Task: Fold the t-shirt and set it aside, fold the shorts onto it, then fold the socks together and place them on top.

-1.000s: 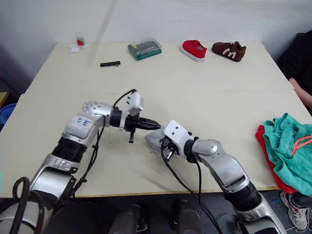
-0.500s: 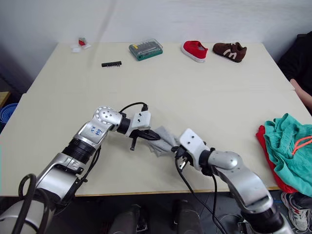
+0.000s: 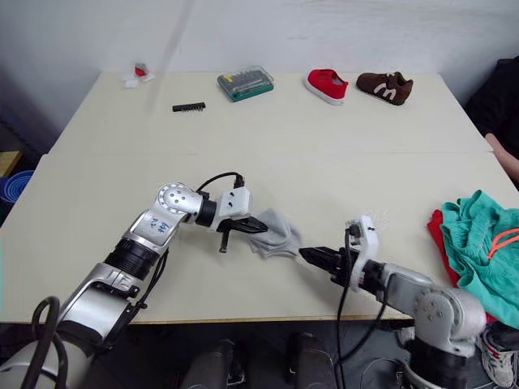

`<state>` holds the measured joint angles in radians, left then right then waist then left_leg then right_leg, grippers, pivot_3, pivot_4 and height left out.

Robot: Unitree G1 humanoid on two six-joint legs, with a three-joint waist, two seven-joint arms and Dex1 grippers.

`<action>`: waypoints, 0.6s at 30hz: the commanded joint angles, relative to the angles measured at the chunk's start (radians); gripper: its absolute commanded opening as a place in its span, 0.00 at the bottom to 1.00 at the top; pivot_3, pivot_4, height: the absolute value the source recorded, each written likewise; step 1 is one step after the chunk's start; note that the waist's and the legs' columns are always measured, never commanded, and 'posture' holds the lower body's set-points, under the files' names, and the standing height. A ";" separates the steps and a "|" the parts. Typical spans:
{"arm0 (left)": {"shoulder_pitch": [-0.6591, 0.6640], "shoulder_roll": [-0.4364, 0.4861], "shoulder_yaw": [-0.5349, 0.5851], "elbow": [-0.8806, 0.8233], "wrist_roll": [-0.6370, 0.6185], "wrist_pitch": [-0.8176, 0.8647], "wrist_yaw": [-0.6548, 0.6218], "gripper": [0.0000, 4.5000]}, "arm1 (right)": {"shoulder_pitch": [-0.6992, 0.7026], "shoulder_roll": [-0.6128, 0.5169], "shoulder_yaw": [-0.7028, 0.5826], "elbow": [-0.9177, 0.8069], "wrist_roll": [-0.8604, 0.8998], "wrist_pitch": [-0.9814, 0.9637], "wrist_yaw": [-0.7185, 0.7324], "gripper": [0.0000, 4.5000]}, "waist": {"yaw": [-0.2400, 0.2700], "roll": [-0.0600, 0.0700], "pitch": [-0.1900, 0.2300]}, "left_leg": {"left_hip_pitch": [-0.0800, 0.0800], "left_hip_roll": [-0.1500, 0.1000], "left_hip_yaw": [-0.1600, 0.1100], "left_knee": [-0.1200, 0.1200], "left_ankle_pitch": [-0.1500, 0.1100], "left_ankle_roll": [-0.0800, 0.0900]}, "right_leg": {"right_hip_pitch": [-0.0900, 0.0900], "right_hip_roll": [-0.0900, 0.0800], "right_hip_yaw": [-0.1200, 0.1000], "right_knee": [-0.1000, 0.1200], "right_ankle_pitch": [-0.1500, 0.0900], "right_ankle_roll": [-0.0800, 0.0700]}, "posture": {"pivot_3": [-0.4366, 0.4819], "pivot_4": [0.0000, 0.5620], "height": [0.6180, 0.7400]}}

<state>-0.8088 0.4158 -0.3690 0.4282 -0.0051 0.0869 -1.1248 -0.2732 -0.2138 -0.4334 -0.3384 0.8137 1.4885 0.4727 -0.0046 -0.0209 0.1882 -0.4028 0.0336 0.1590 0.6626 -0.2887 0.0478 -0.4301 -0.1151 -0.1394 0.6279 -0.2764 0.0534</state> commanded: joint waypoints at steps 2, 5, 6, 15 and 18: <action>0.027 0.018 0.002 -0.025 0.030 0.010 0.015 0.00 | -0.070 0.059 -0.006 0.114 0.025 0.051 -0.038 0.94 | -0.004 0.000 0.000 | 0.000 0.000 0.000 0.000 0.000 0.000 | 0.001 0.000 0.000 0.000 0.000 0.000 | 0.48 0.27 1.00; 0.032 0.021 0.005 -0.037 0.033 0.015 0.021 0.00 | -0.122 0.092 0.021 0.190 0.013 0.035 -0.050 0.99 | -0.012 0.000 0.000 | 0.001 0.000 0.000 0.000 0.000 0.000 | 0.001 0.000 0.000 0.000 0.000 0.000 | 0.48 0.27 1.00; 0.032 0.022 0.007 -0.040 0.034 0.017 0.023 0.00 | -0.142 0.104 0.028 0.219 0.005 0.025 -0.059 0.99 | -0.017 0.001 -0.001 | 0.001 0.000 0.000 0.000 0.000 0.000 | 0.001 0.000 0.000 0.001 0.000 0.000 | 0.48 0.27 1.00; 0.047 0.031 0.025 -0.065 0.037 0.038 0.054 0.00 | -0.230 0.128 0.177 0.403 -0.072 -0.104 -0.069 0.99 | -0.034 0.001 -0.001 | 0.004 0.000 0.001 0.000 0.003 -0.005 | 0.002 0.000 0.001 0.002 0.000 0.000 | 0.48 0.27 1.00; 0.046 0.030 0.033 -0.060 0.036 0.041 0.067 0.00 | -0.240 0.123 0.198 0.428 -0.075 -0.129 -0.071 0.90 | -0.036 0.001 -0.001 | 0.006 0.000 0.001 -0.001 0.003 -0.004 | 0.004 0.000 0.001 0.003 0.000 0.000 | 0.48 0.27 1.00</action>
<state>-0.7735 0.4462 -0.3420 0.3738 0.0180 0.1227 -1.0733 -0.5338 -0.0998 -0.2833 0.0292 0.7830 1.3654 0.4283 -0.0404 -0.0197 0.1868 -0.3961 0.0341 0.1603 0.6612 -0.2864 0.0439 -0.4263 -0.1150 -0.1378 0.6305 -0.2762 0.0533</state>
